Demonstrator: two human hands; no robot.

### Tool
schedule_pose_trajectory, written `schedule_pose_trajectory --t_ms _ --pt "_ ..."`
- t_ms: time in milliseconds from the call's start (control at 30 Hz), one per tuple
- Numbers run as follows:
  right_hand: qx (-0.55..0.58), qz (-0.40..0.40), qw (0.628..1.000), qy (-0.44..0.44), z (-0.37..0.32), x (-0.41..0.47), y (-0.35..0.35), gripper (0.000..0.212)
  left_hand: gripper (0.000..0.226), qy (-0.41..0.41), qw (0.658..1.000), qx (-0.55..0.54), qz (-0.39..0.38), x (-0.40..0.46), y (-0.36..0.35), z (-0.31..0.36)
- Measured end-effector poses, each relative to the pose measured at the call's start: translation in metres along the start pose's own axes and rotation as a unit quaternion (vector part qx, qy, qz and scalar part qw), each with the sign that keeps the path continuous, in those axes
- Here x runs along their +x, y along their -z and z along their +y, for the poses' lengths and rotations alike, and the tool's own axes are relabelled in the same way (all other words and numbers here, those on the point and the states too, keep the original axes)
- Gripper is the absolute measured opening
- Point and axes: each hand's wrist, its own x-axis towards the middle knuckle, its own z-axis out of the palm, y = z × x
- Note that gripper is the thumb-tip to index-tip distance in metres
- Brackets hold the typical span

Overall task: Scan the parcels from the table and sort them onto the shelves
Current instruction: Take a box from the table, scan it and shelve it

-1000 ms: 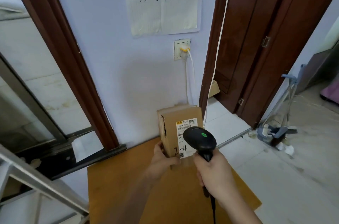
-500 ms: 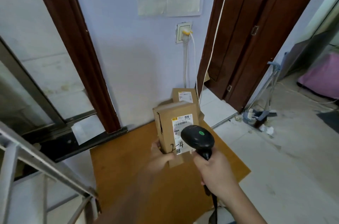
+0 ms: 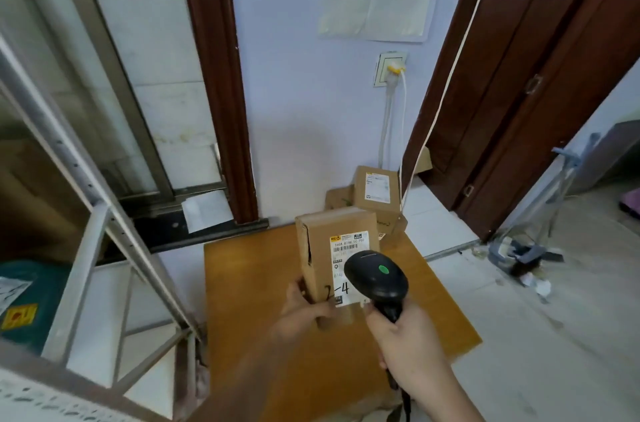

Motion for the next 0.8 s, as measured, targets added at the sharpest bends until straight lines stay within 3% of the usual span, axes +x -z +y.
schedule_pose_trajectory --t_ms 233,333,433,633,800 --pt "-0.023 -0.120 0.986 0.112 0.042 -0.046 0.017 0.008 0.119 -0.007 0.995 -0.075 0.061 -0.092 -0.013 -0.041" --pt "-0.015 -0.180 0.974 0.133 0.053 -0.070 0.022 0.004 0.105 -0.006 0.987 -0.128 0.095 -0.142 -0.021 -0.060" --pt "-0.022 -0.229 0.958 0.170 0.049 -0.096 0.021 0.022 0.100 -0.008 0.973 -0.181 0.143 -0.190 -0.020 -0.078" --pt "-0.041 -0.340 0.909 0.237 0.026 -0.156 -0.021 0.019 0.085 -0.040 0.944 -0.219 0.243 -0.299 0.004 -0.107" --pt "-0.058 -0.430 0.854 0.286 -0.006 -0.218 -0.074 0.016 0.097 -0.065 0.908 -0.242 0.336 -0.390 0.051 -0.143"
